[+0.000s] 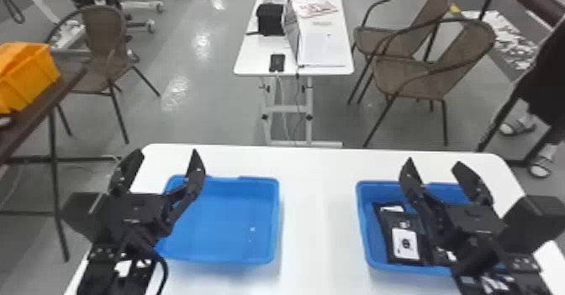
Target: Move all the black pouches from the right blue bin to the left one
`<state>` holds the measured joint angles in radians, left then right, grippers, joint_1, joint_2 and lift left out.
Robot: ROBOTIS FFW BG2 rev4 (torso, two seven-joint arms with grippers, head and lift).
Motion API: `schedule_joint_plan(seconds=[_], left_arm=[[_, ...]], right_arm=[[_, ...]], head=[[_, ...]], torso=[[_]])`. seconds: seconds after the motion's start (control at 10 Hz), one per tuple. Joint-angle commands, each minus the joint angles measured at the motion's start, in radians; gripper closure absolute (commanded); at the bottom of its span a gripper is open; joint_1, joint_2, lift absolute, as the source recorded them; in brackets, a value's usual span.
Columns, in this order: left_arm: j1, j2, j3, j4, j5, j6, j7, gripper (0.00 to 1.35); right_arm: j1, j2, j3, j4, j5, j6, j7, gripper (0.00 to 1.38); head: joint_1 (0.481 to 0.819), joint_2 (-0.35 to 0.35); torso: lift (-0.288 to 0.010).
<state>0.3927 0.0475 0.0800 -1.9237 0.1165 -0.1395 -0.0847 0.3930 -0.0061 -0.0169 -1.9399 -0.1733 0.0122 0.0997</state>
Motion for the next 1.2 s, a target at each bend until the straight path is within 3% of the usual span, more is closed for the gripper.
schedule_joint_plan(seconds=[0.0,0.5,0.9,1.1], left_arm=[[0.000,0.000,0.000,0.000,0.000,0.000,0.000,0.09],[-0.002,0.000,0.001,0.000,0.000,0.000,0.000,0.09],[-0.003,0.000,0.001,0.000,0.000,0.001,0.000,0.09],[-0.002,0.000,0.003,0.000,0.000,0.001,0.000,0.09]], right_arm=[[0.000,0.000,0.000,-0.001,0.000,0.002,0.000,0.25],[-0.002,-0.002,-0.002,0.001,0.009,0.018,0.000,0.25],[-0.077,-0.037,-0.061,0.131,0.005,0.114,0.012,0.25],[-0.129,-0.041,-0.109,0.243,0.023,0.179,0.040,0.25]], head=[[0.695,0.056],[0.695,0.057],[0.695,0.036],[0.695,0.011]], torso=[[0.000],[0.000],[0.000],[0.000]])
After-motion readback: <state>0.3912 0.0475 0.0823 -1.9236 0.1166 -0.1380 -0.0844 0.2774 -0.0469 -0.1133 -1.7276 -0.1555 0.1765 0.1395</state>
